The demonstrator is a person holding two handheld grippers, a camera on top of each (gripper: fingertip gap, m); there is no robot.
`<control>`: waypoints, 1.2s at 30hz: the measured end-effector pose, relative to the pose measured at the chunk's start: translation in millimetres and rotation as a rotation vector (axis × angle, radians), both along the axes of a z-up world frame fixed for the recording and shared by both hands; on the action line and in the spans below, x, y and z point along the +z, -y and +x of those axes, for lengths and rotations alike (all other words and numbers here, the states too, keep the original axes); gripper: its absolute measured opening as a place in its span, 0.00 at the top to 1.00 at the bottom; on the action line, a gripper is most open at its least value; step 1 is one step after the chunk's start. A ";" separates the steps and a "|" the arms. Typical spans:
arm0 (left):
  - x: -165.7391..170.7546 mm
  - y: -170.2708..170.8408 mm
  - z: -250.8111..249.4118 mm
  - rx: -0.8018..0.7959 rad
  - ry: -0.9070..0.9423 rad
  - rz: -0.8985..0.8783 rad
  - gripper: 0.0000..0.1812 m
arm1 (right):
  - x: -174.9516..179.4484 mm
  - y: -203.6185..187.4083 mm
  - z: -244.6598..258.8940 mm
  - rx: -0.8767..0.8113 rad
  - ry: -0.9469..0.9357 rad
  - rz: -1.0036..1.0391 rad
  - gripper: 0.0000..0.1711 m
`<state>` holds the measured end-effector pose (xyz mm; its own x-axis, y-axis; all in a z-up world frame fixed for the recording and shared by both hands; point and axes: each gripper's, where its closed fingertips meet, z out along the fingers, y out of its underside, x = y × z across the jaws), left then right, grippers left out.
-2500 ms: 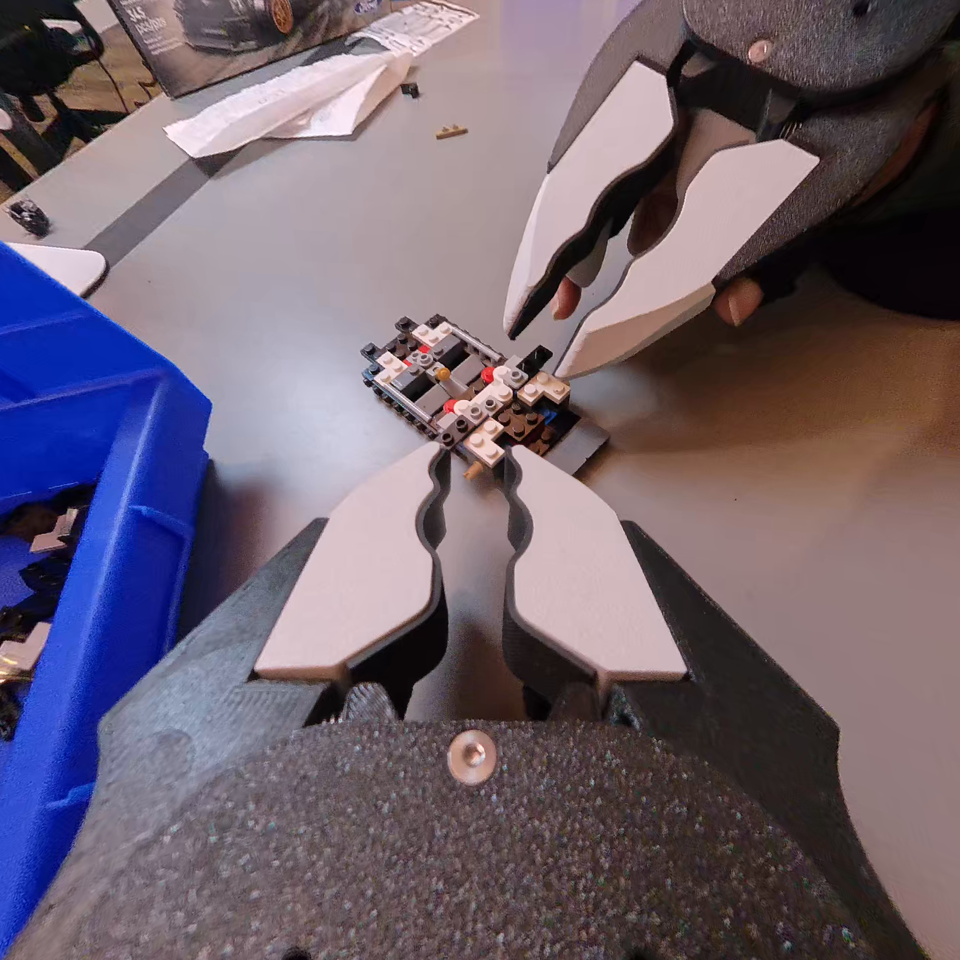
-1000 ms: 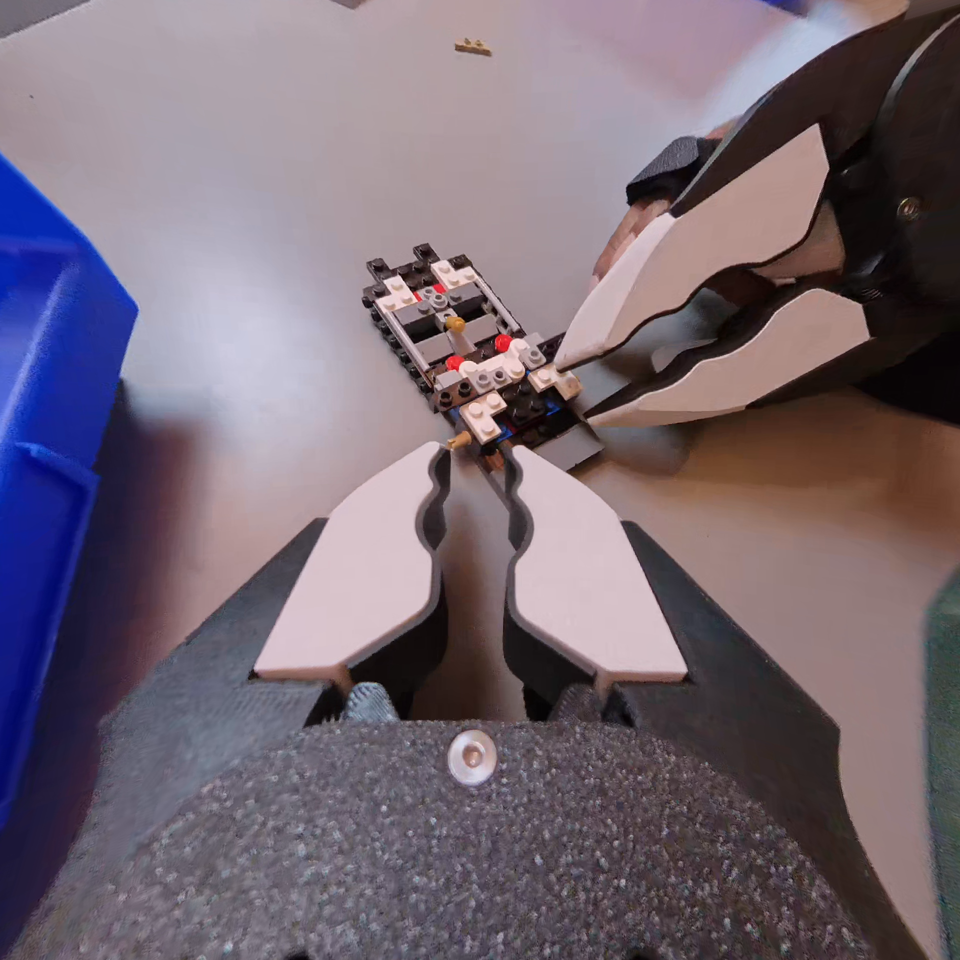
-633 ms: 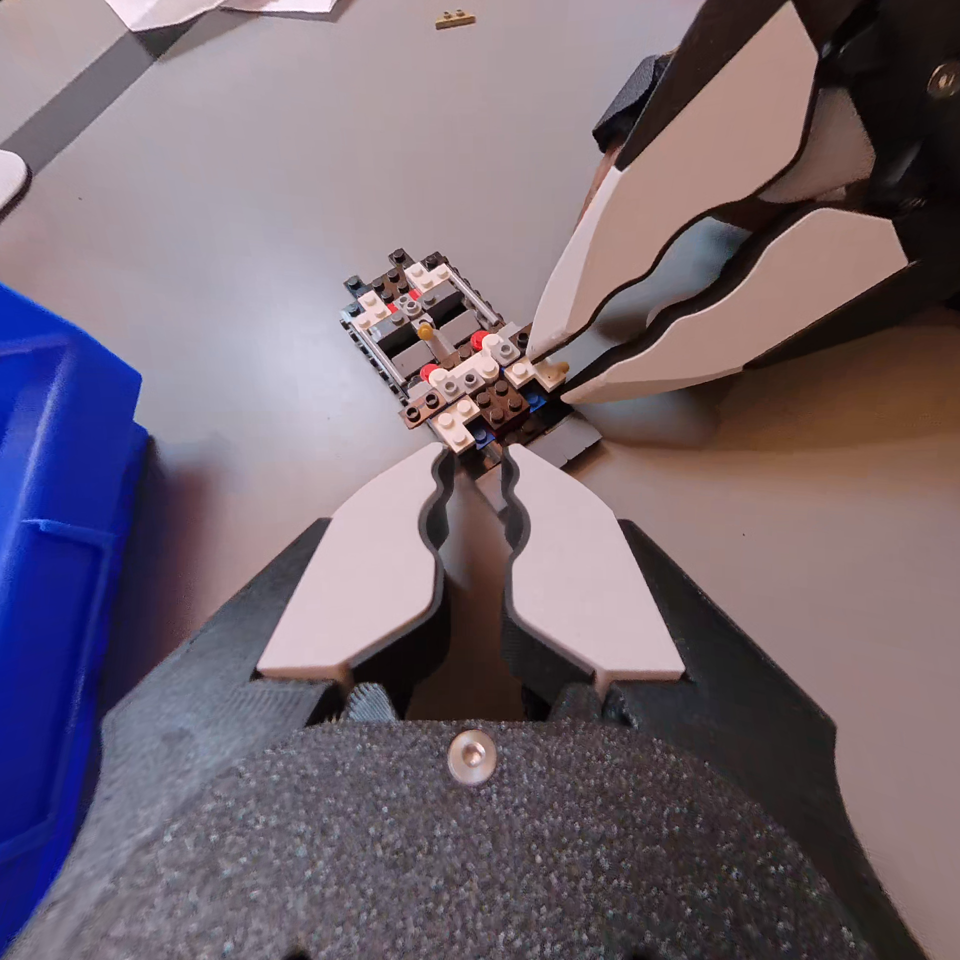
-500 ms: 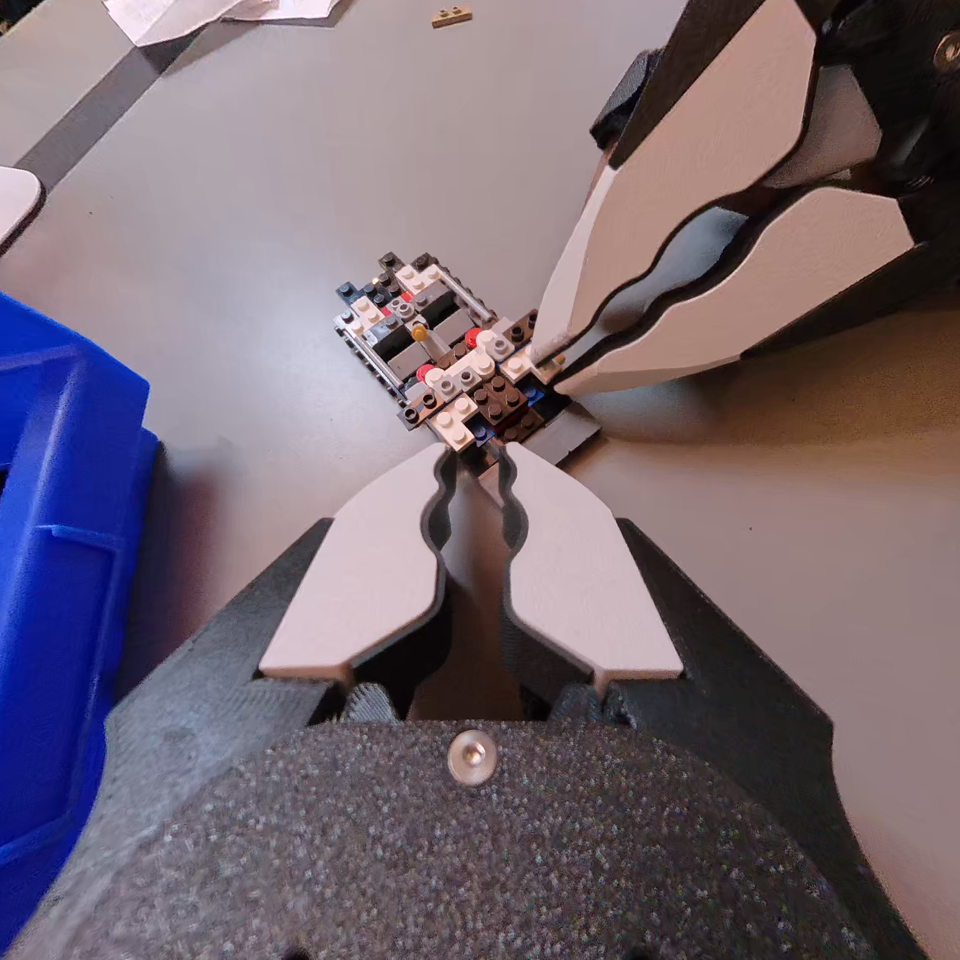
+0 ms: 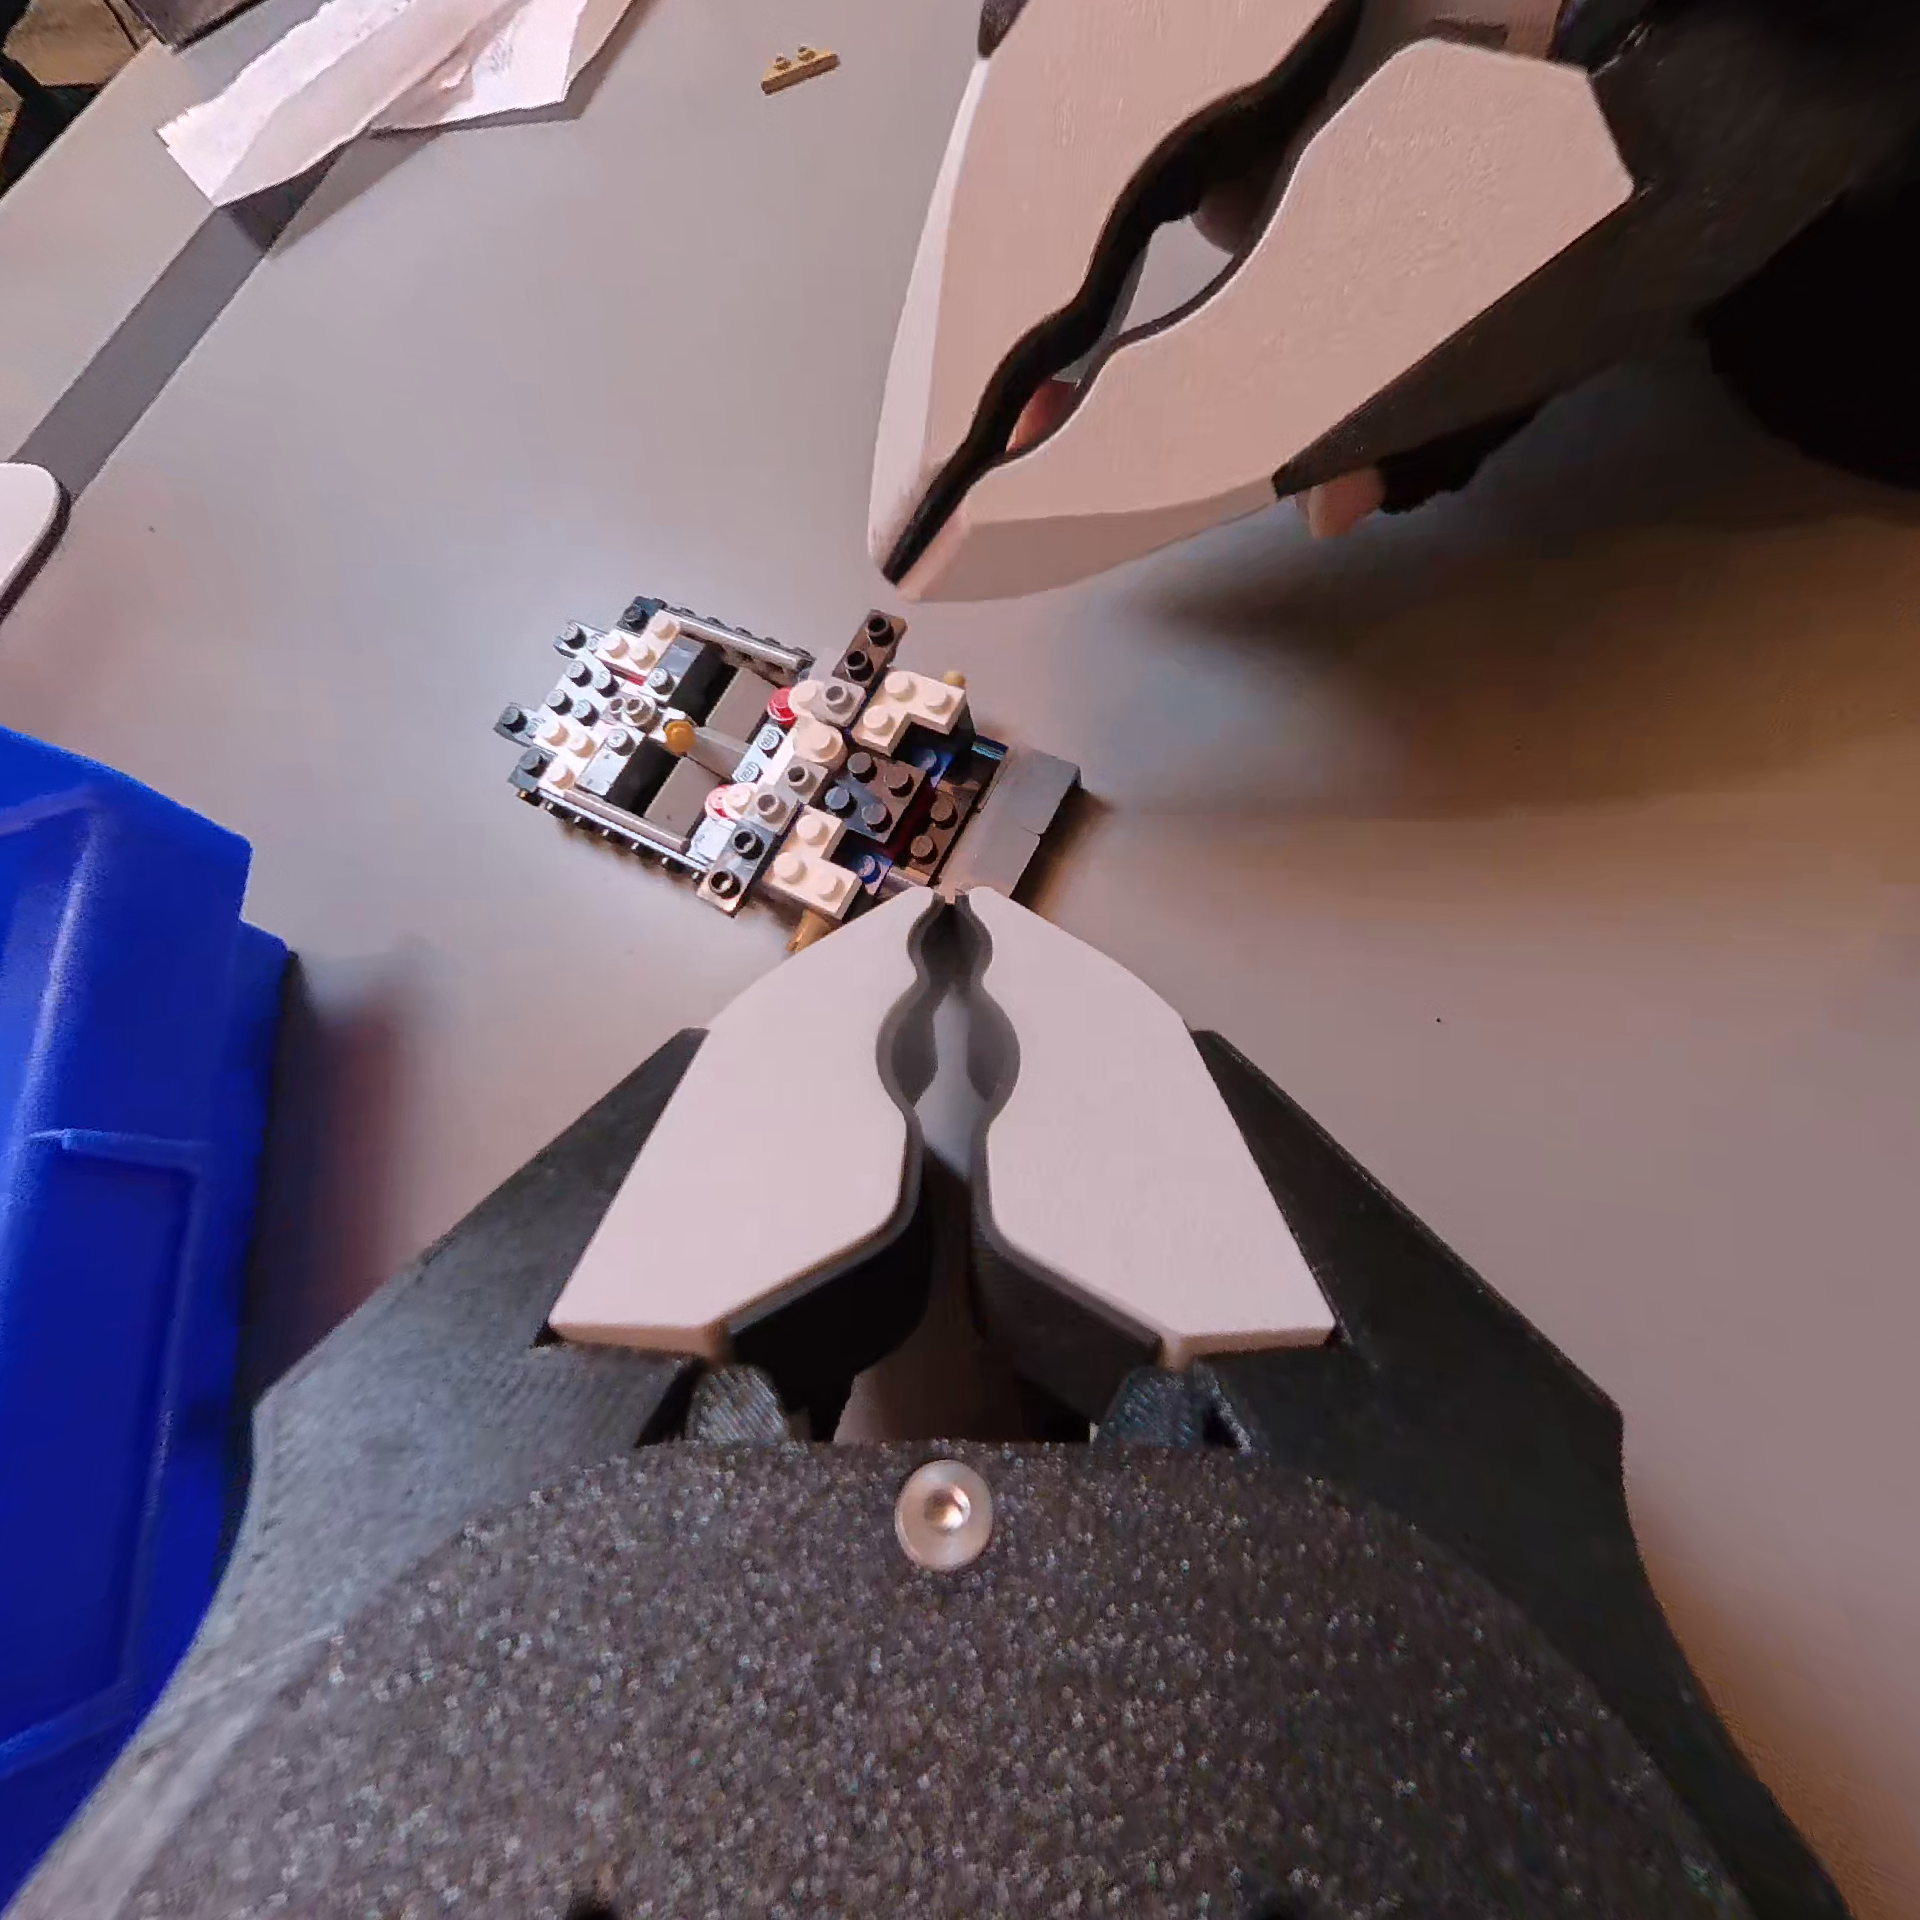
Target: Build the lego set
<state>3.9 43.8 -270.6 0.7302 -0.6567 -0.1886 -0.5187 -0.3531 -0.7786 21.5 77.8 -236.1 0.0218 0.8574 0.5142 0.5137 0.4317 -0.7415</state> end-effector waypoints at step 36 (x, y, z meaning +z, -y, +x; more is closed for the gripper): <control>4.6 12.4 17.4 -0.204 0.023 -0.223 0.85 | -23.7 36.0 1.1 0.103 0.177 -0.339 0.83</control>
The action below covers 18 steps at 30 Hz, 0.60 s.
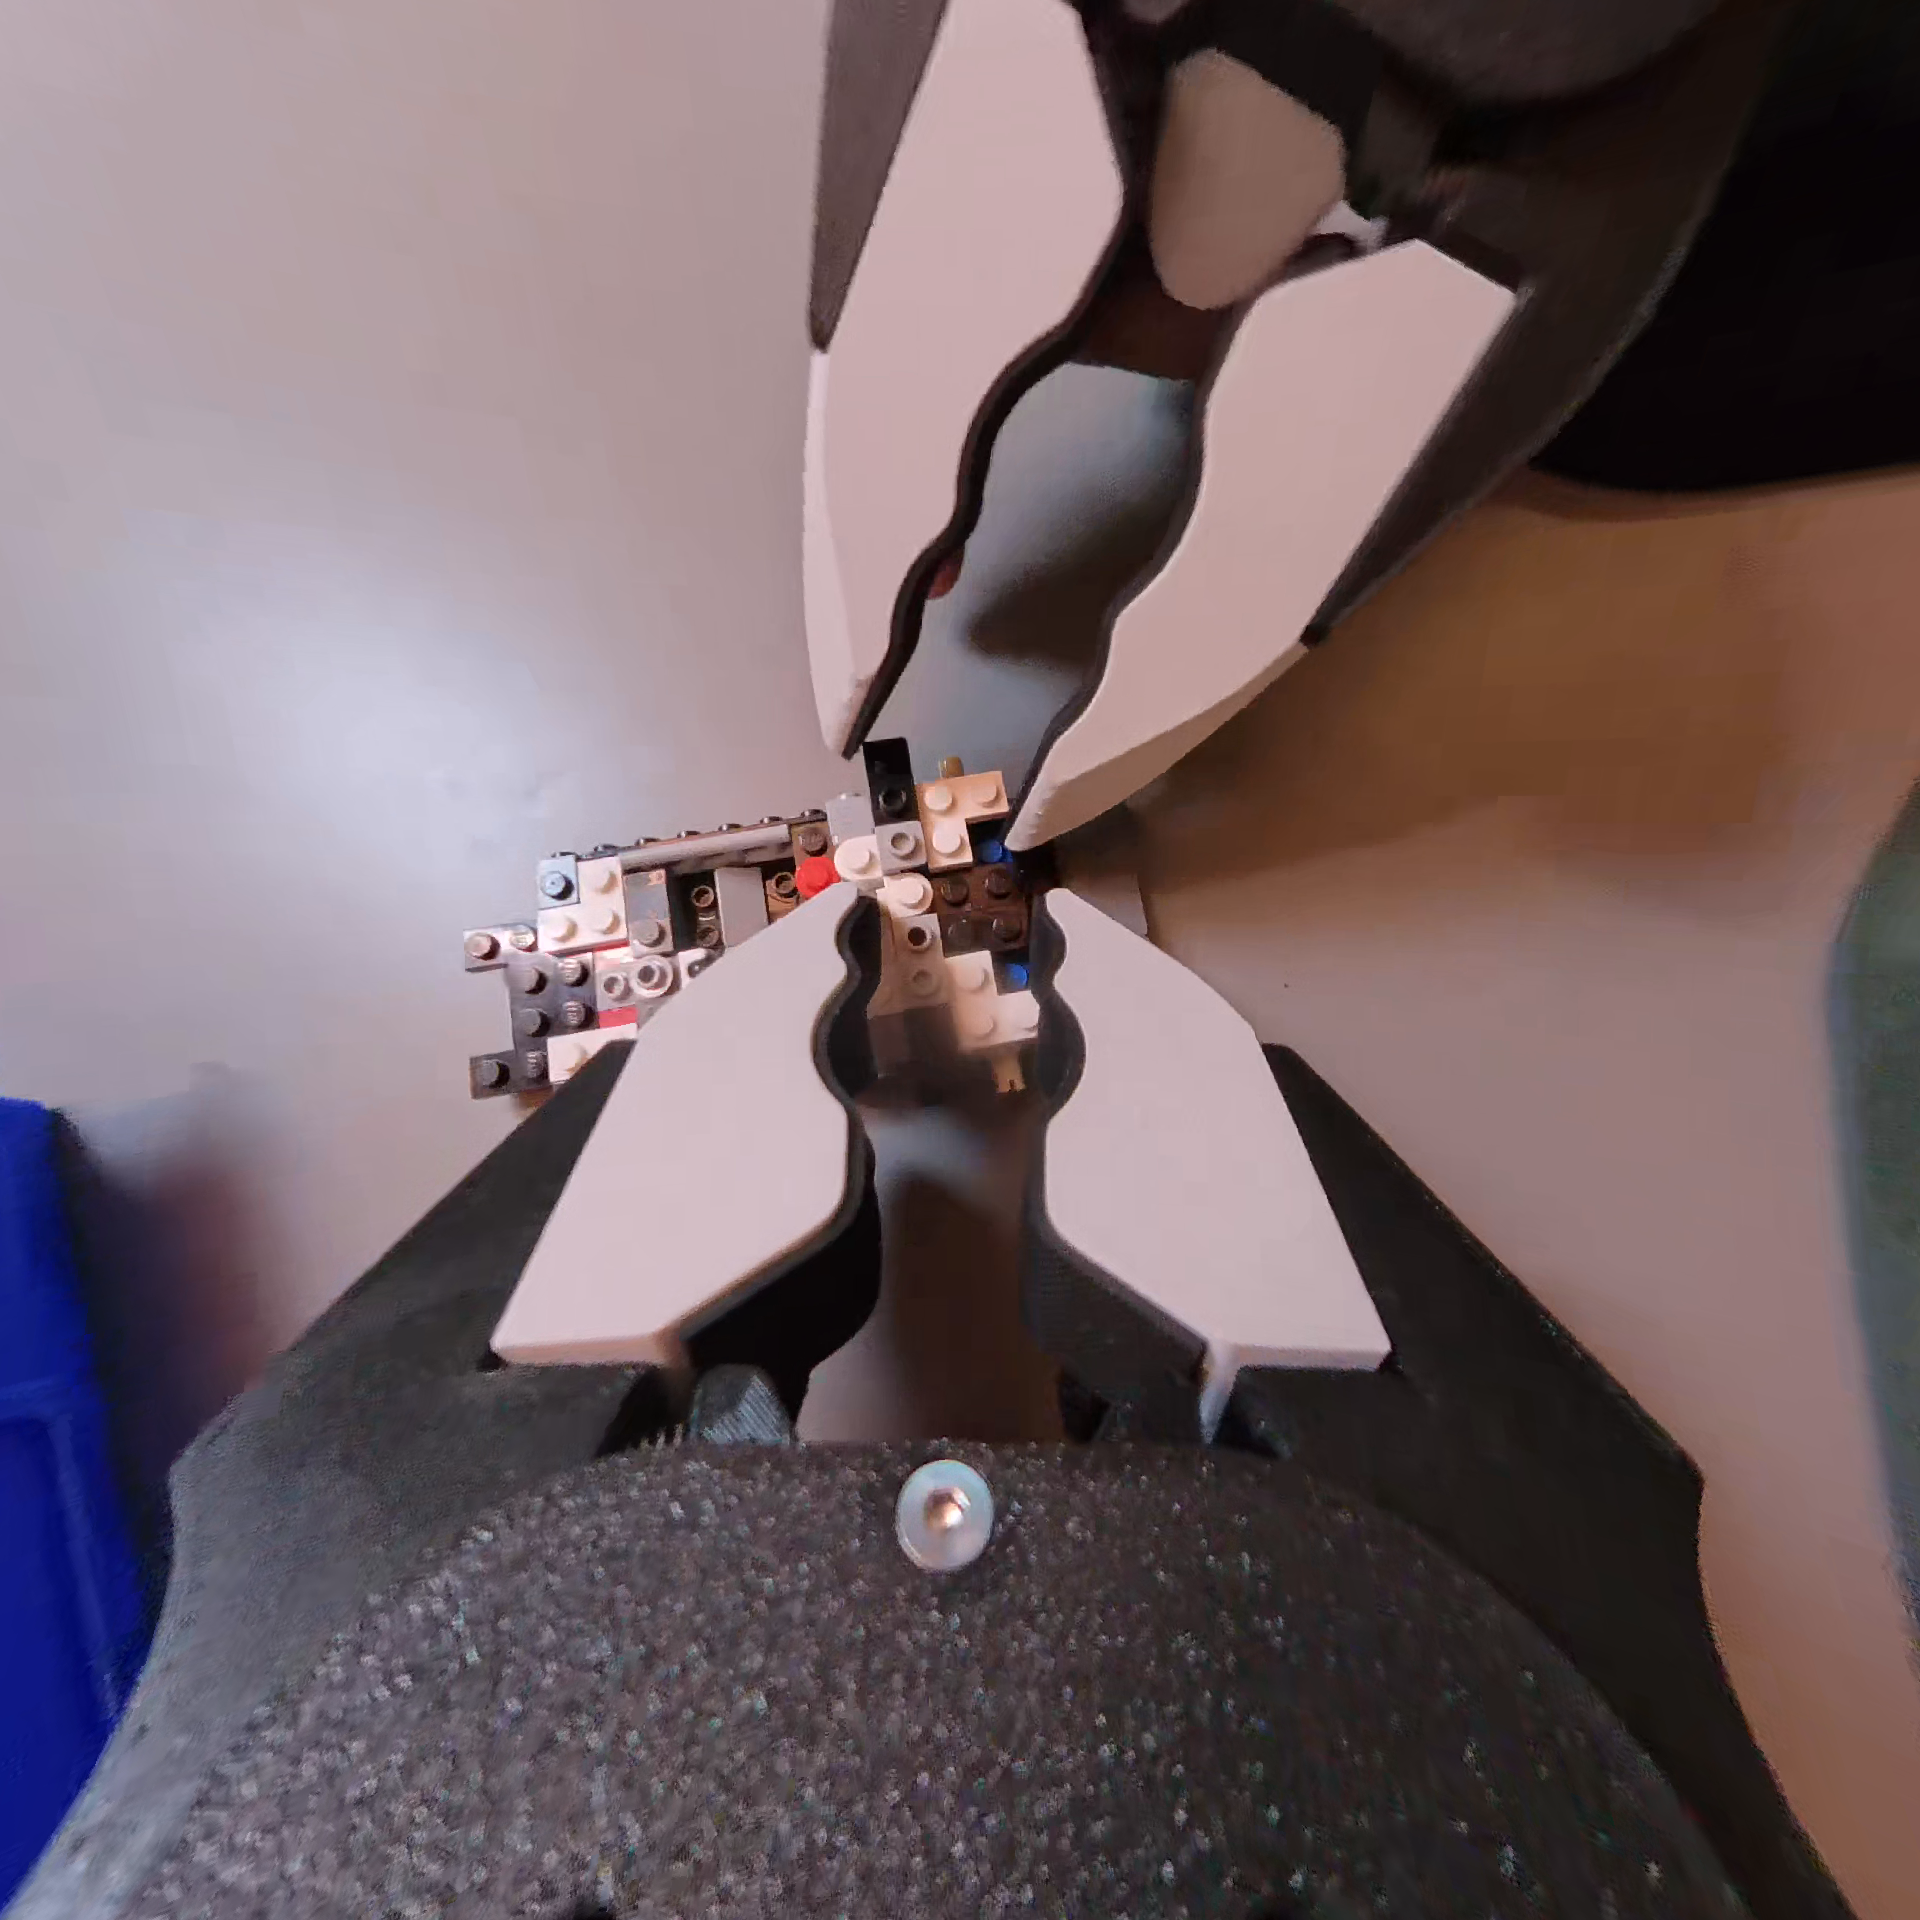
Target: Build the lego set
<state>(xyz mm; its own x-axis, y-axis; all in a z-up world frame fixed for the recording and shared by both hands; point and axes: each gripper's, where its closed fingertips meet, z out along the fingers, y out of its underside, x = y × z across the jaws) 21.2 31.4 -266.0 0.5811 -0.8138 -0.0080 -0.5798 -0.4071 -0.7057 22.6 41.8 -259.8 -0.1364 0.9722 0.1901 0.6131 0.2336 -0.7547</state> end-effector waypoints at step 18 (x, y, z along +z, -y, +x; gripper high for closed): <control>-1.0 -2.9 3.1 0.178 -0.019 0.028 0.85 | -0.5 -1.8 6.6 -0.255 -0.007 -0.103 0.95</control>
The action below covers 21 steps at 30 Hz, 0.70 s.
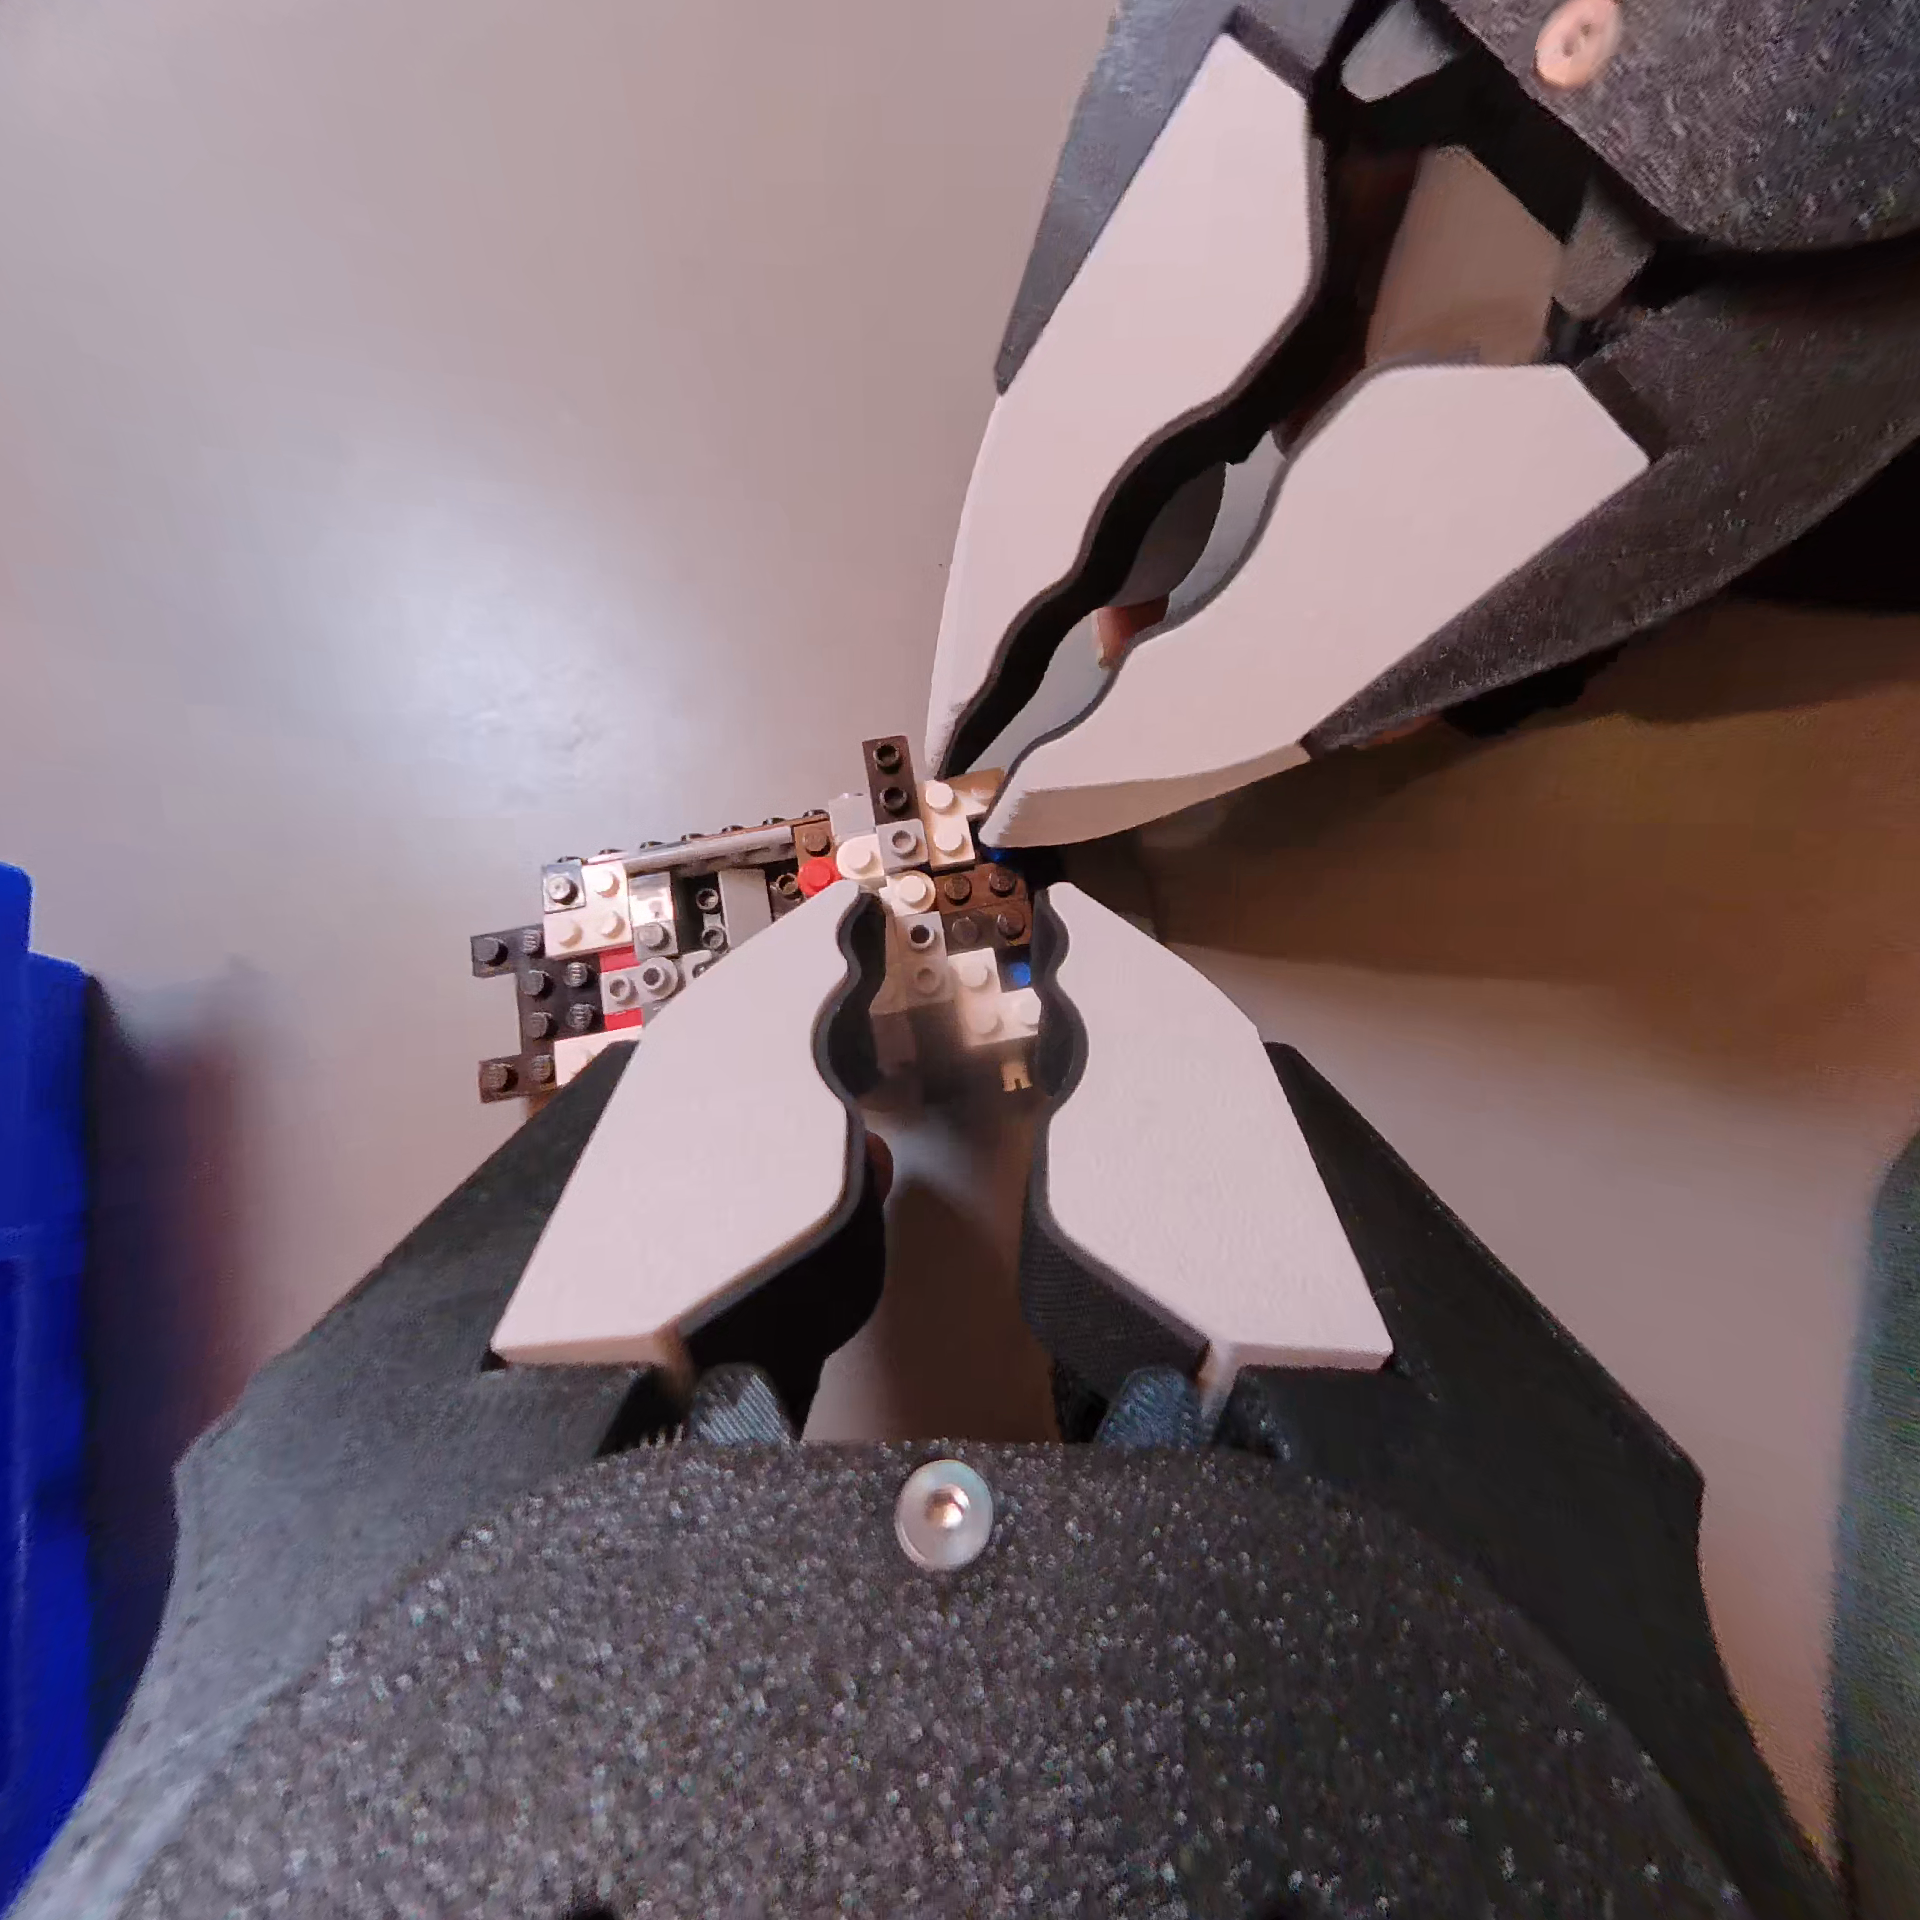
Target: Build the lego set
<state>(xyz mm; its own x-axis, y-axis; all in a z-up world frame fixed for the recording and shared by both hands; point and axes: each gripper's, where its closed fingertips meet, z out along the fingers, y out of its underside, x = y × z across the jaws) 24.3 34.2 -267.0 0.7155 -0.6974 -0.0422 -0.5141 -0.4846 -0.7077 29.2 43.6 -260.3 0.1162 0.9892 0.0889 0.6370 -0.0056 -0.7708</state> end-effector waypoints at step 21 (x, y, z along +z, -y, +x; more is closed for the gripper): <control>-0.5 -5.3 2.2 0.066 0.023 0.013 0.85 | -6.1 -9.4 1.6 -0.084 0.004 -0.088 0.94</control>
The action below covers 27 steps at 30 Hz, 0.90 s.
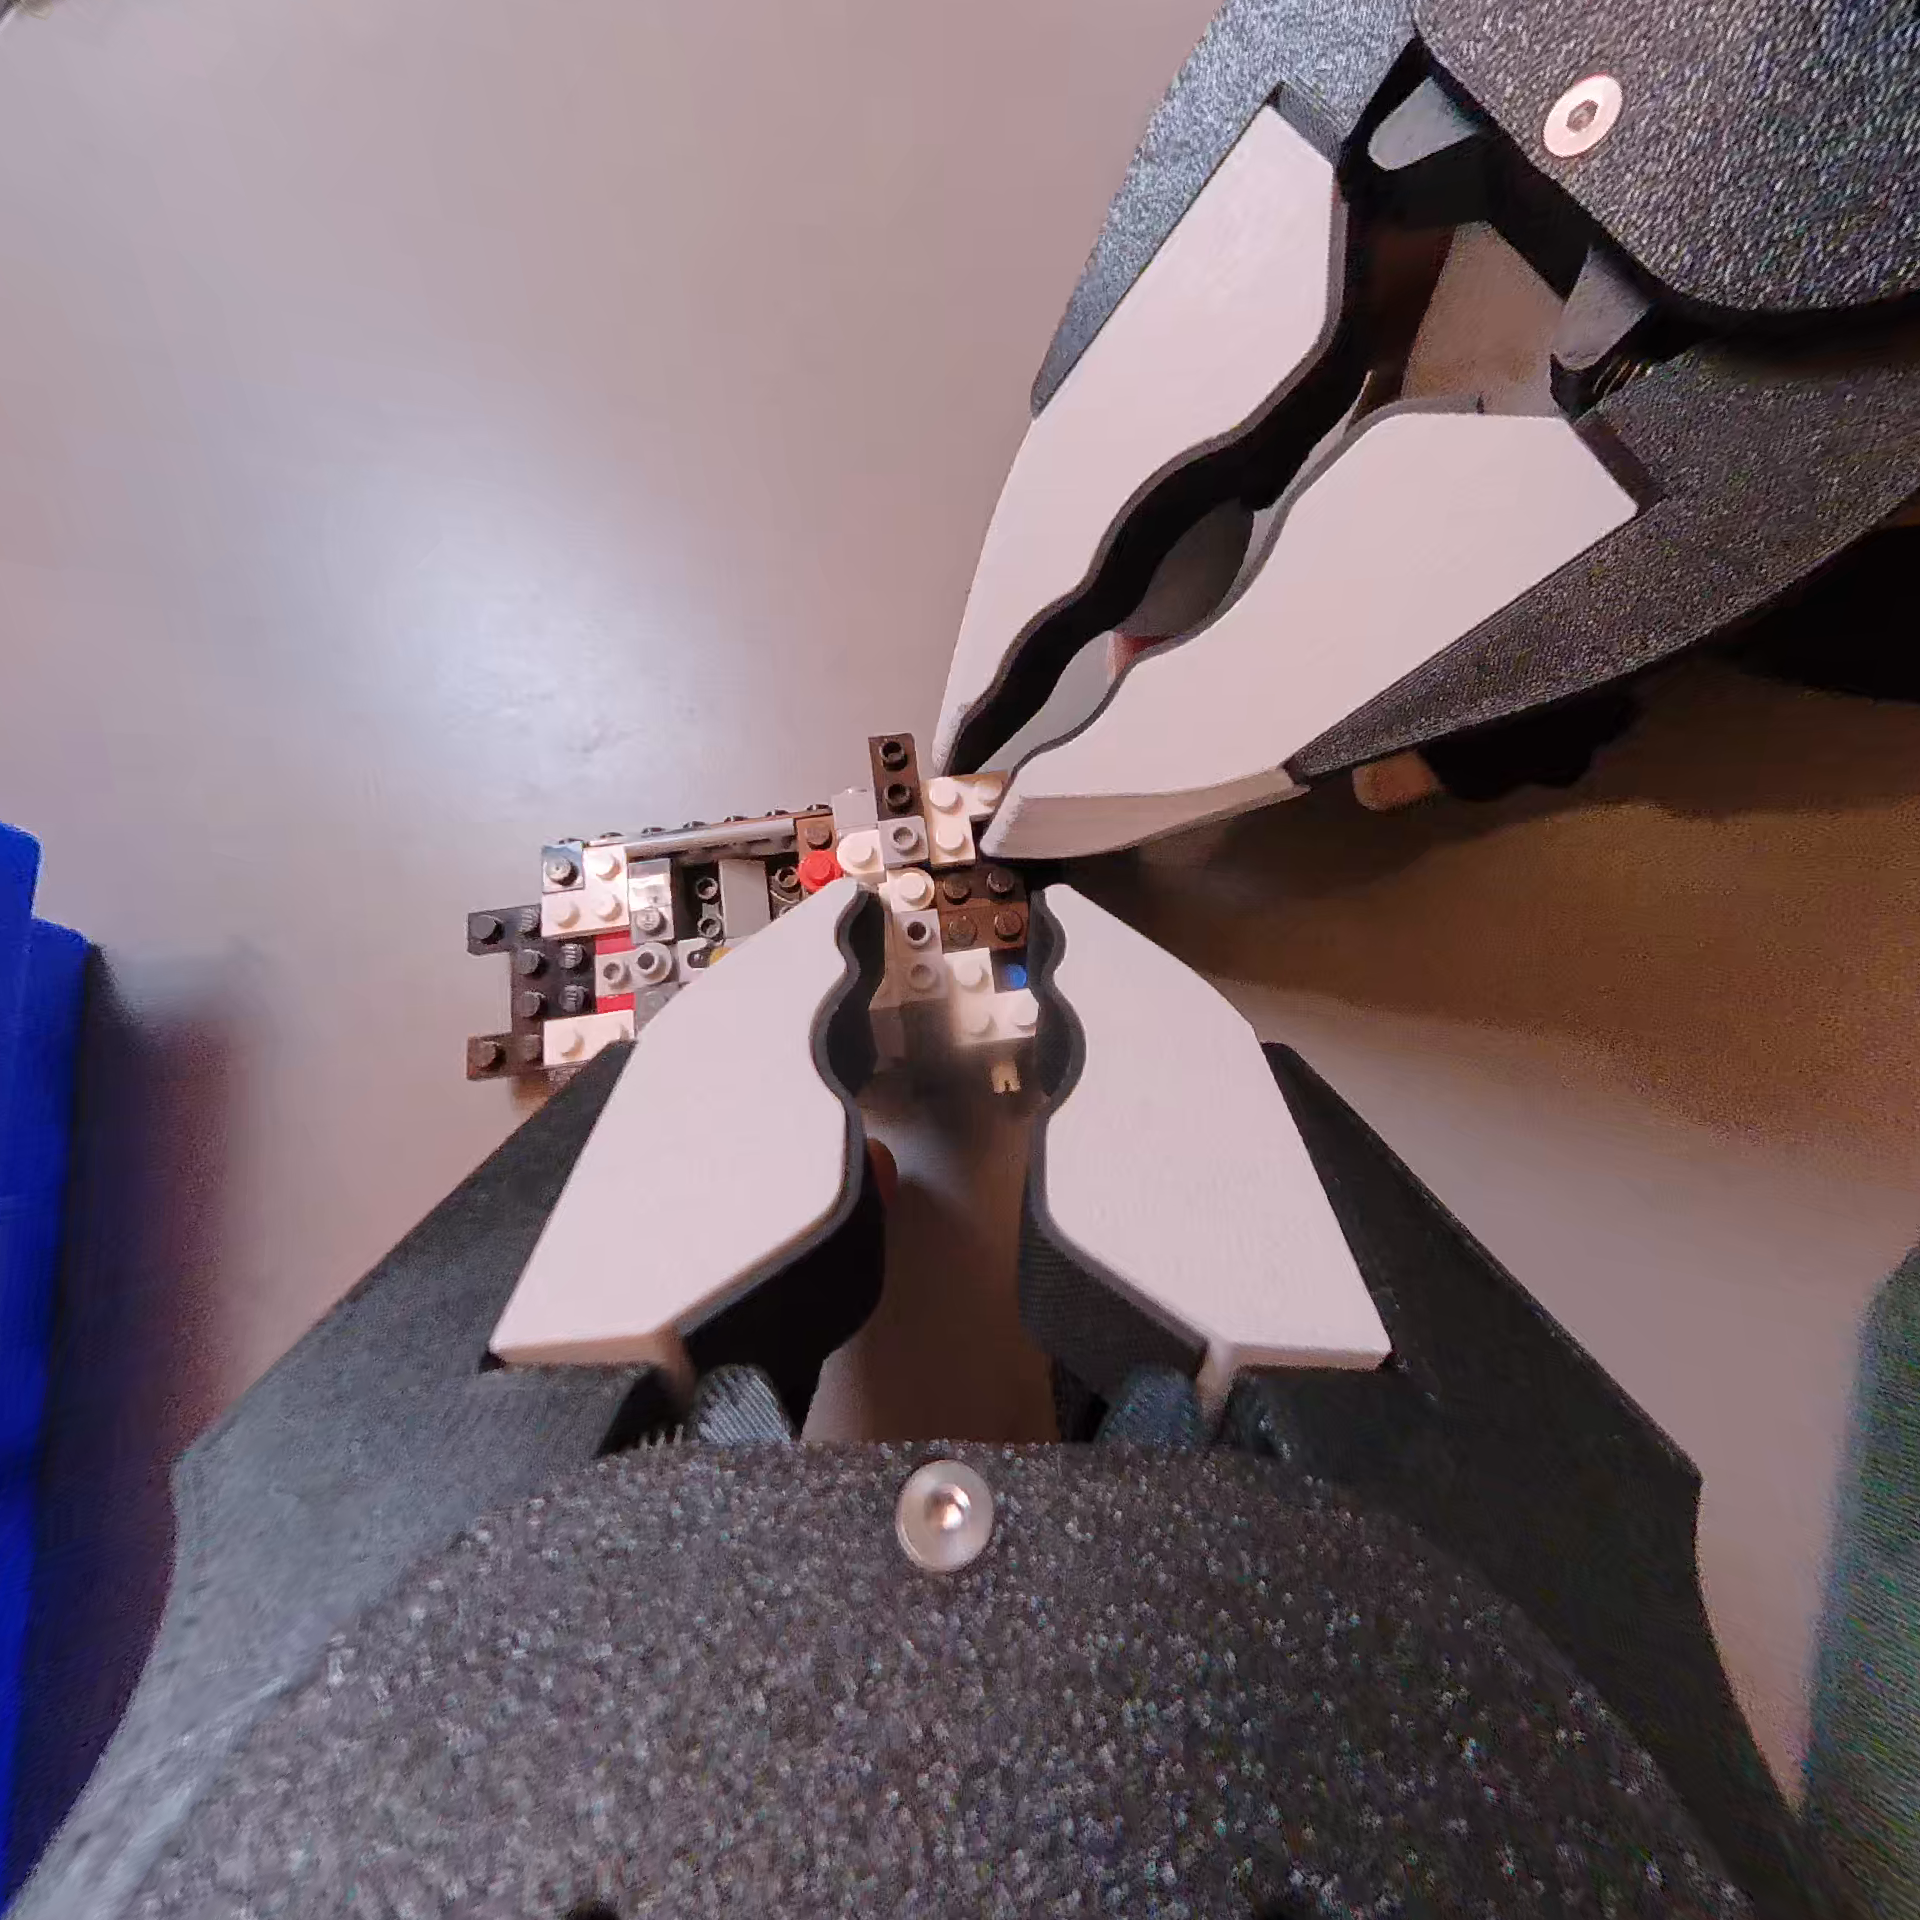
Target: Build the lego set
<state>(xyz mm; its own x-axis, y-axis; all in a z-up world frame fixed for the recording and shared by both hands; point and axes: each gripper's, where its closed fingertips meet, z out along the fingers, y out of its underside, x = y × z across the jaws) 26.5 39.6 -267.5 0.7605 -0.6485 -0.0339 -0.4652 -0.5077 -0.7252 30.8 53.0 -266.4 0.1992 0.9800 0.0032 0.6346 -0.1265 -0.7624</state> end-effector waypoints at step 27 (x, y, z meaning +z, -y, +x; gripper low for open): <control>31.5 1.7 -4.9 -0.120 0.124 0.101 0.81 | 69.6 2.4 7.7 0.072 -0.529 -0.227 0.95</control>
